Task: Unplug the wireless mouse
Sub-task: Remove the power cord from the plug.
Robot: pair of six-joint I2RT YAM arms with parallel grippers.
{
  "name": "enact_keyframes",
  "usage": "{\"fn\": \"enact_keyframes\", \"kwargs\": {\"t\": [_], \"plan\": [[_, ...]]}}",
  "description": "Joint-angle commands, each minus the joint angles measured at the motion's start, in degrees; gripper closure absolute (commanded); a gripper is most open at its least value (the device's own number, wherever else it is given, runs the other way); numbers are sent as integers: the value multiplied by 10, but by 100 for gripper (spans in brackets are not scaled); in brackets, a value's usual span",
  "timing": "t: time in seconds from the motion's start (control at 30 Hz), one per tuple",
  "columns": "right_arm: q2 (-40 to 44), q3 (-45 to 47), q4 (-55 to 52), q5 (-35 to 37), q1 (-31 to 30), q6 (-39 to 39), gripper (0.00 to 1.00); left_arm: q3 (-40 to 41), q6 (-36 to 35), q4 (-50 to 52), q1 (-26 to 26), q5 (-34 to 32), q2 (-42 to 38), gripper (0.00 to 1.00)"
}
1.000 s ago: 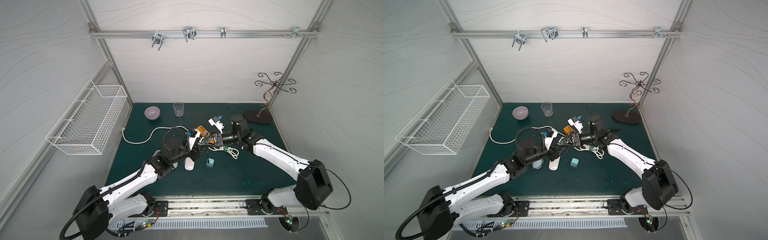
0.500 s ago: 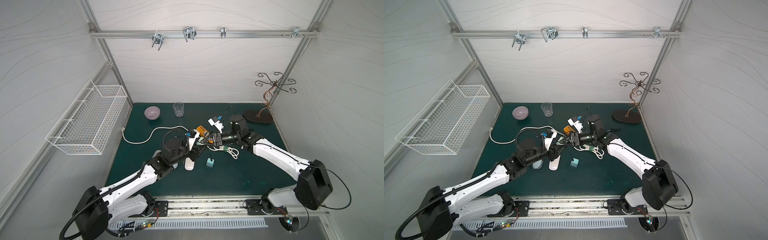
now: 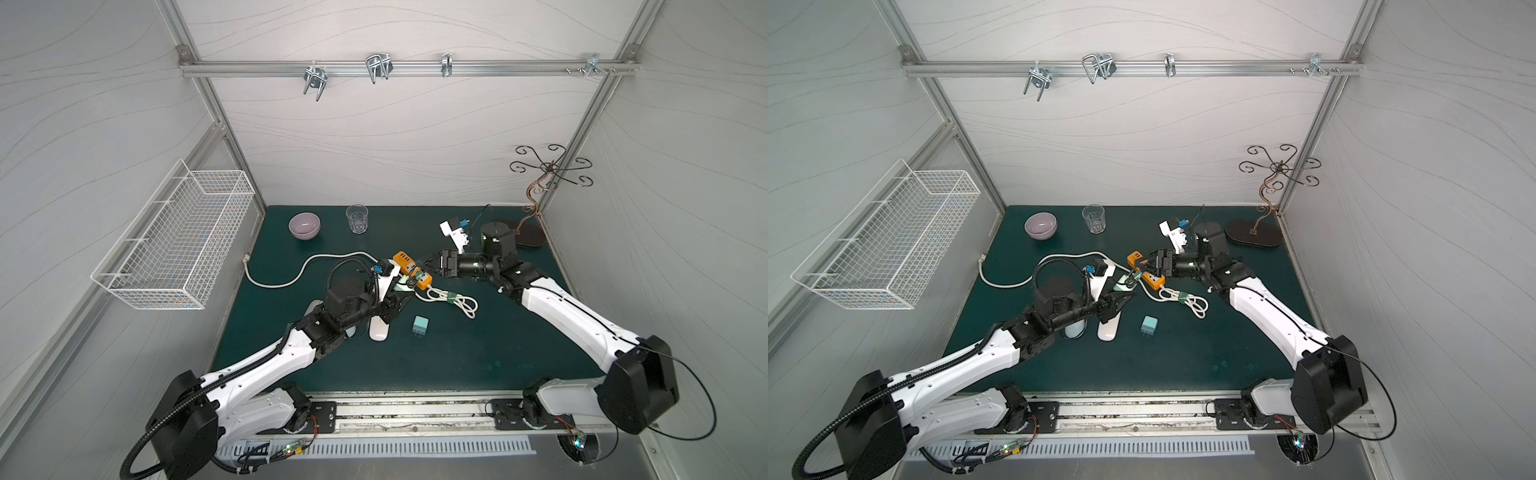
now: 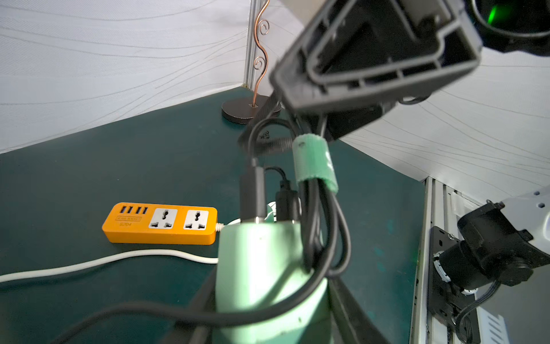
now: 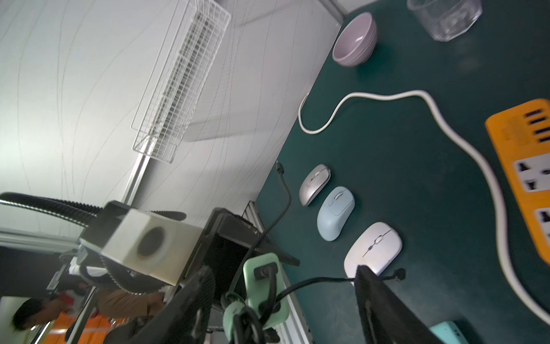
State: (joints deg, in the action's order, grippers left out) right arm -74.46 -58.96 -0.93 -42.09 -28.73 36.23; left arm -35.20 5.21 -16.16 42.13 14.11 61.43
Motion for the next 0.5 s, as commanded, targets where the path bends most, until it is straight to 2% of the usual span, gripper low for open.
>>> {"fn": "enact_keyframes", "kwargs": {"t": [0.0, 0.23, 0.33, 0.47], "plan": [[39, 11, 2, 39, 18, 5, 24, 1, 13, -42, 2, 24, 4, 85], [88, 59, -26, 32, 25, -28, 39, -1, 43, -52, 1, 49, 24, 84], [118, 107, -26, 27, 25, -43, 47, -8, 58, -58, -1, 66, 29, 83], [163, 156, -10, 27, 26, -50, 61, -15, 93, -73, -11, 108, 39, 82]]}}
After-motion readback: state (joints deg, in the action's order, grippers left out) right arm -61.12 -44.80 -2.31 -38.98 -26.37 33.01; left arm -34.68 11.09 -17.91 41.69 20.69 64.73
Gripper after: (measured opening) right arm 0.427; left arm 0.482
